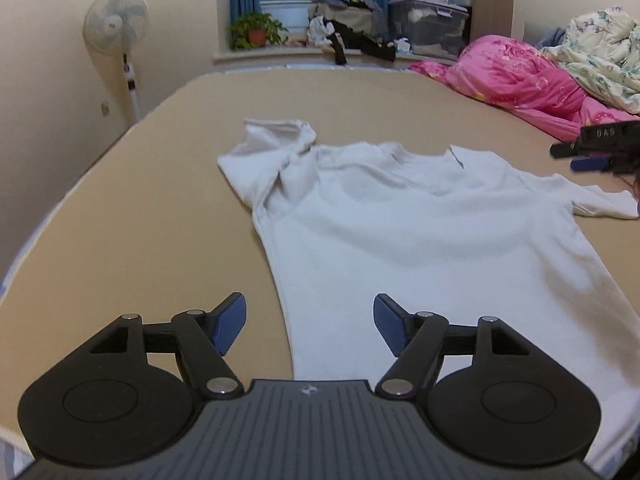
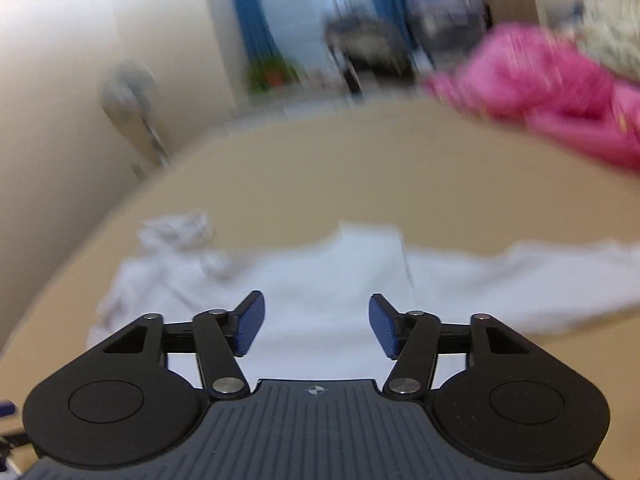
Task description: Fold small clothes
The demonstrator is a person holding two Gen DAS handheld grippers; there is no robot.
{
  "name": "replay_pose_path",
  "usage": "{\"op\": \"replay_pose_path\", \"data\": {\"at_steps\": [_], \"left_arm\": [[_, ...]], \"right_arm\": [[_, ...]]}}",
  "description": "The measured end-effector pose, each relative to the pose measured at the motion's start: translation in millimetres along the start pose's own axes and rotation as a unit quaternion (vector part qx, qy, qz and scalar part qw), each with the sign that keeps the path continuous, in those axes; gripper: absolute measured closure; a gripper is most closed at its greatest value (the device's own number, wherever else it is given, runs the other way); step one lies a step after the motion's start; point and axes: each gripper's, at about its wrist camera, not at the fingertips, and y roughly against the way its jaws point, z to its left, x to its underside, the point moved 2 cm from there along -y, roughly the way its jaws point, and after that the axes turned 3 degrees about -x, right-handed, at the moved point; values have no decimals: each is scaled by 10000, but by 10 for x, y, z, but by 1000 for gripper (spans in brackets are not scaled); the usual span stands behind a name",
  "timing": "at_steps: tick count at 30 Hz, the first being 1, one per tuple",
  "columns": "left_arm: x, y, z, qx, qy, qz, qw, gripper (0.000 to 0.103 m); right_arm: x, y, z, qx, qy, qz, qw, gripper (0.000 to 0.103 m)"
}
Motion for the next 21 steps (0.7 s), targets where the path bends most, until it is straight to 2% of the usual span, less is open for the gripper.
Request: {"op": "replay_pose_path", "data": {"at_steps": [1, 3, 4, 5, 6, 8, 12, 15, 18, 19, 20, 21], "left_arm": [[-63, -71, 11, -24, 9, -3, 10000, 31], [-220, -217, 53, -120, 140, -25, 9998, 52], [-303, -305, 83, -170, 238, -13, 9996, 75], [-404, -405, 123, -241, 384, 36, 9990, 88], [-490, -491, 163, -319, 543, 81, 9980, 88], [-716, -704, 245, -521, 846, 128, 9950, 88], [-1192, -1171, 313, -803, 958, 116, 9921, 88], [-1516, -1529, 366, -795, 1130, 223, 9902, 88], [-1801, -1934, 391, -844, 1143, 387, 9891, 80], [-1878, -2073, 389, -899, 1117, 447, 9886, 65], [-1937, -2201, 391, -988, 1105, 506, 9877, 43], [-1997, -2329, 405, -1097, 1132, 557, 9859, 34]], "right_arm": [[4, -75, -5, -98, -57, 123, 9999, 47], [-18, -207, 27, -179, -13, 324, 9993, 47], [-34, -256, 40, -210, 40, 365, 9991, 47], [-47, -304, 51, -254, 69, 393, 9989, 47], [-67, -336, 66, -277, 67, 413, 9987, 48], [-104, -423, 57, -277, 21, 496, 9984, 49], [-133, -507, 72, -59, 97, 727, 9973, 52], [-134, -593, 29, 93, 117, 913, 9957, 52], [-130, -650, -9, 35, 49, 1036, 9946, 52], [-123, -669, -11, 16, 60, 1066, 9943, 52], [-116, -680, -11, 1, 82, 1093, 9940, 52], [-111, -691, -12, -26, 116, 1117, 9937, 52]]}}
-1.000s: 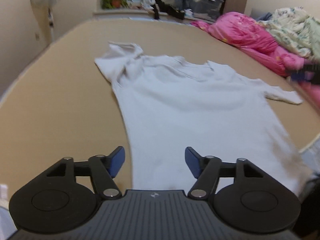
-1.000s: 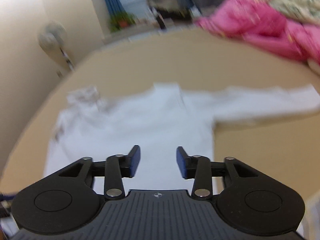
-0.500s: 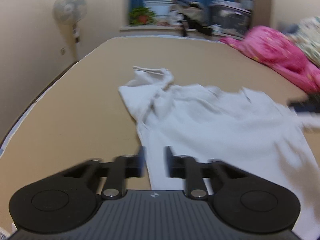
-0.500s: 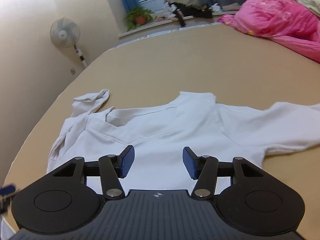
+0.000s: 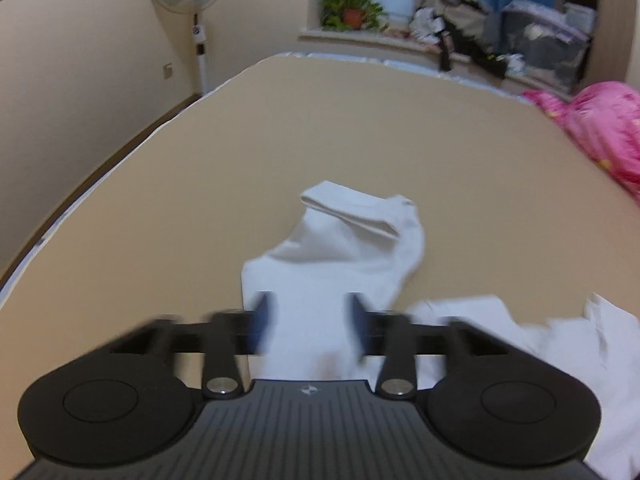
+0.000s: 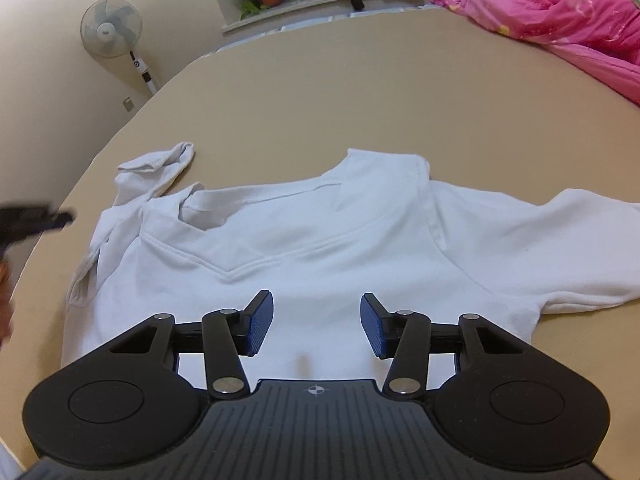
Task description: Fold small clothes
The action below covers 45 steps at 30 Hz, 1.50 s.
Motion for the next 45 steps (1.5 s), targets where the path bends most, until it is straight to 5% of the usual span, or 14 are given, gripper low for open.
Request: {"op": "replay_pose_path", "data": {"at_steps": [1, 7, 19, 27, 28, 29, 30, 35, 37, 42, 45], "left_arm": [[-58, -112, -17, -76, 68, 40, 9999, 28], [-265, -670, -15, 0, 442, 447, 9980, 34], [-426, -1110, -438, 842, 331, 867, 9921, 36], [-441, -1465, -988, 36, -649, 598, 9961, 31], [-465, -1470, -986, -28, -731, 544, 9958, 45], [-488, -1455, -954, -131, -854, 480, 9951, 80], [-525, -1441, -874, -306, -926, 470, 9941, 92], [-638, -1095, 65, -661, 118, 200, 9975, 92], [-576, -858, 604, -519, 775, 90, 9956, 92], [-91, -137, 1967, -245, 2379, -124, 9709, 92], [229, 235, 2517, -389, 2849, -99, 9577, 92]], "right_arm": [[1, -10, 5, -26, 39, 13, 10000, 52], [3, -91, -21, 76, 62, 117, 9999, 52], [108, -324, -60, 222, 51, 774, 9967, 52], [108, -349, -43, 188, 94, 812, 9965, 52], [108, -353, -42, 183, 106, 815, 9965, 52], [107, -358, -46, 188, 112, 823, 9964, 52], [107, -360, -50, 197, 109, 830, 9963, 52], [87, -340, -47, 188, 108, 817, 9964, 52], [75, -324, -42, 160, 95, 791, 9967, 52], [51, -253, -14, 80, 98, 722, 9973, 52], [37, -201, 8, 55, 141, 667, 9977, 52]]}}
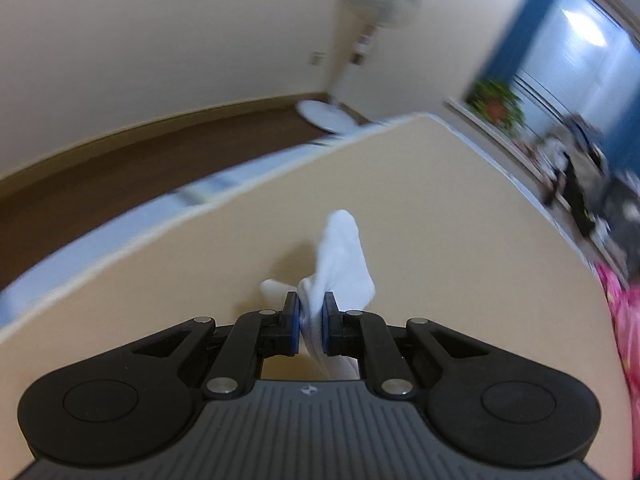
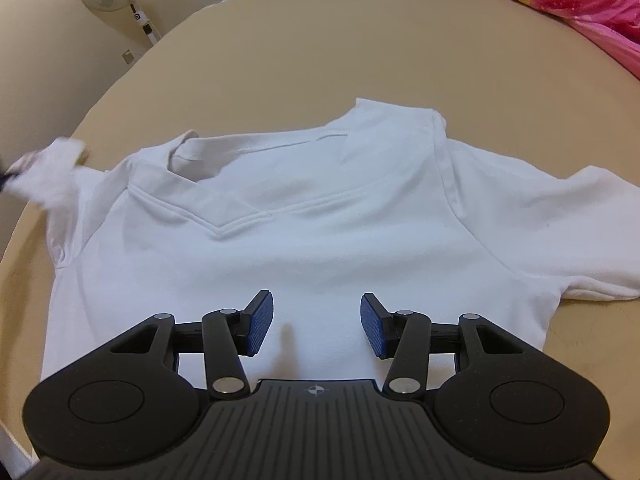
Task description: Fold small clothes
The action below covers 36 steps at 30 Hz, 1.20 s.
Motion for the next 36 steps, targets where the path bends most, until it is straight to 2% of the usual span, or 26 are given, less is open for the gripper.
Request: {"op": "replay_pose_path", "data": {"at_steps": [2, 5, 8, 11, 13, 14, 15, 16, 17, 18, 19, 20, 21, 22, 23, 24, 27, 30, 32, 33, 35, 36], "left_arm": [[-60, 149, 222, -226, 8, -28, 9997, 92], [-119, 397, 89, -141, -223, -196, 9995, 92], [-138, 671, -461, 314, -576, -501, 9966, 92], [115, 1067, -1293, 1041, -1272, -834, 9829, 92], [496, 1345, -1885, 1623, -1943, -956, 9627, 92], [762, 1496, -2163, 1921, -2333, -979, 9482, 91], [1059, 1616, -2395, 2223, -2732, -894, 9316, 90], [1420, 1721, -2600, 2532, -3183, -651, 9112, 88], [1808, 1808, -2746, 2815, -3647, -348, 8869, 83], [2185, 1881, -2816, 3058, -4057, -114, 8612, 82], [2515, 1931, -2816, 3209, -4385, 27, 8395, 79], [2780, 1937, -2768, 3255, -4608, 144, 8255, 75], [2971, 1877, -2692, 3241, -4726, 267, 8191, 75], [3128, 1798, -2582, 3146, -4761, 410, 8201, 75], [3210, 1711, -2453, 3007, -4693, 494, 8288, 75], [3236, 1615, -2326, 2807, -4546, 555, 8435, 75], [2992, 1314, -1912, 2124, -3754, 420, 9012, 75], [2605, 1053, -1565, 1500, -3045, 258, 9403, 74], [2420, 938, -1392, 1192, -2741, 264, 9539, 68], [2209, 873, -1413, 1083, -2628, 259, 9584, 66], [2061, 765, -1301, 958, -2383, 326, 9659, 53], [2014, 691, -1266, 919, -2246, 442, 9691, 50]], "right_arm": [[-6, 37, 1, 1, 4, -39, 10000, 52], [-18, 85, -32, 37, -72, -115, 9999, 52], [-34, 128, -99, 90, -250, -174, 9995, 52], [-69, 170, -197, 120, -495, -279, 9983, 52], [-96, 186, -287, 143, -704, -343, 9968, 52], [-108, 201, -347, 158, -861, -395, 9954, 52], [-113, 212, -395, 171, -992, -442, 9939, 52], [-118, 220, -446, 196, -1105, -481, 9925, 52], [-125, 234, -510, 265, -1231, -529, 9906, 52], [-124, 246, -564, 344, -1331, -566, 9889, 52], [-122, 256, -611, 398, -1426, -597, 9872, 52], [-122, 265, -670, 413, -1549, -629, 9851, 52], [-122, 272, -725, 396, -1687, -651, 9827, 52], [-122, 280, -782, 357, -1855, -671, 9797, 52], [-119, 286, -821, 327, -1992, -696, 9769, 52], [-115, 293, -864, 302, -2122, -715, 9741, 52], [-108, 278, -925, 213, -2396, -749, 9677, 52], [-98, 195, -953, 167, -2521, -640, 9654, 52], [-87, 101, -972, 132, -2585, -480, 9647, 52], [-78, 51, -970, 127, -2590, -392, 9650, 52], [-66, -70, -934, 107, -2493, -153, 9682, 52], [-60, -120, -912, 121, -2434, -81, 9698, 52]]}}
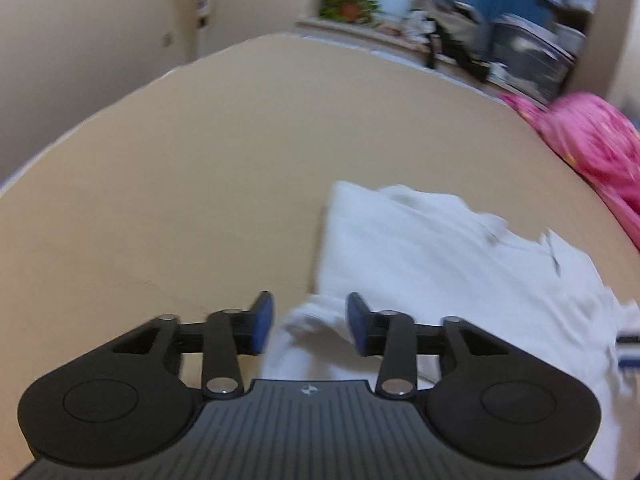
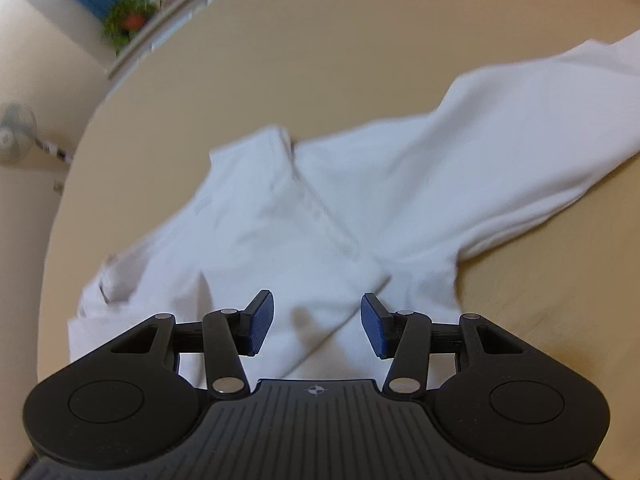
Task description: Fold small clothes
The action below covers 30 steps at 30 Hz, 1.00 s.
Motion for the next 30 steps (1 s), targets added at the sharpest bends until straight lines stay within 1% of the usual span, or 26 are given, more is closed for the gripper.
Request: {"op": "replay_pose_path", "data": {"at_steps": [2, 3, 4, 5, 6, 7, 8, 9, 10, 11, 12, 13, 14, 16, 17, 18, 19, 20, 21, 23, 25, 28, 30], "left_arm": [[-61, -74, 108, 15, 209, 127, 9997, 49], [-62, -107, 182, 53, 238, 172, 9996, 49], [-53, -138, 183, 103, 236, 227, 9994, 48], [-39, -146, 181, 157, 216, 270, 9993, 48], [-23, -101, 191, 182, 178, 299, 9992, 48], [-32, -140, 232, 161, 132, 313, 9993, 48], [-32, -179, 259, 106, 94, 307, 9994, 48], [-21, -242, 341, 44, 87, 309, 9995, 48], [-12, -246, 378, -22, 105, 331, 9994, 48], [8, -312, 370, -3, 127, 346, 9993, 45], [15, -298, 389, 64, 119, 332, 9994, 45], [27, -314, 365, 38, 43, 347, 9994, 45], [23, -316, 344, -2, -49, 386, 9992, 45], [-31, -329, 303, -41, -103, 445, 9989, 46], [-79, -334, 297, -18, -65, 431, 9990, 47], [-151, -353, 284, 35, -3, 375, 9993, 47], [-247, -361, 288, 106, 79, 297, 9995, 47], [-342, -404, 268, 170, 155, 230, 9995, 47], [-430, -441, 270, 244, 255, 192, 9992, 47], [-591, -599, 259, 501, 535, 292, 9969, 46], [-708, -759, 238, 656, 753, 428, 9941, 46], [-816, -992, 196, 839, 887, 677, 9902, 46], [-848, -1123, 157, 826, 880, 711, 9901, 47]], "right_arm": [[16, -71, 38, 102, 144, 8, 9998, 52], [17, -90, 57, 155, 253, -25, 9996, 59], [37, -83, 91, 234, 421, -78, 9988, 68], [42, -92, 129, 308, 604, -126, 9976, 96], [42, -75, 149, 289, 649, -210, 9973, 101], [21, -16, 123, 151, 518, -332, 9980, 101], [-10, 106, 122, -81, 273, -589, 9979, 101], [-53, 235, 125, -243, 123, -881, 9957, 102], [-93, 450, 151, -358, 39, -1357, 9901, 102], [-119, 631, 161, -381, 21, -1754, 9838, 102], [-133, 721, 149, -335, -12, -1902, 9812, 102], [-139, 729, 106, -157, -91, -1857, 9824, 102], [-134, 639, 42, 164, -168, -1592, 9870, 101], [-86, 319, -117, 666, -425, -692, 9945, 98], [-51, 221, -208, 835, -699, -439, 9931, 96], [-47, 222, -235, 884, -826, -510, 9913, 96], [-67, 264, -208, 903, -768, -682, 9906, 96], [-105, 340, -134, 902, -583, -965, 9895, 94], [-118, 403, -70, 857, -452, -1210, 9879, 84], [-152, 498, 40, 773, -197, -1609, 9837, 72], [-160, 449, 116, 670, -77, -1640, 9842, 72], [-159, 344, 28, 399, -337, -1341, 9896, 72], [-180, 276, -11, 343, -413, -1169, 9917, 72]]}}
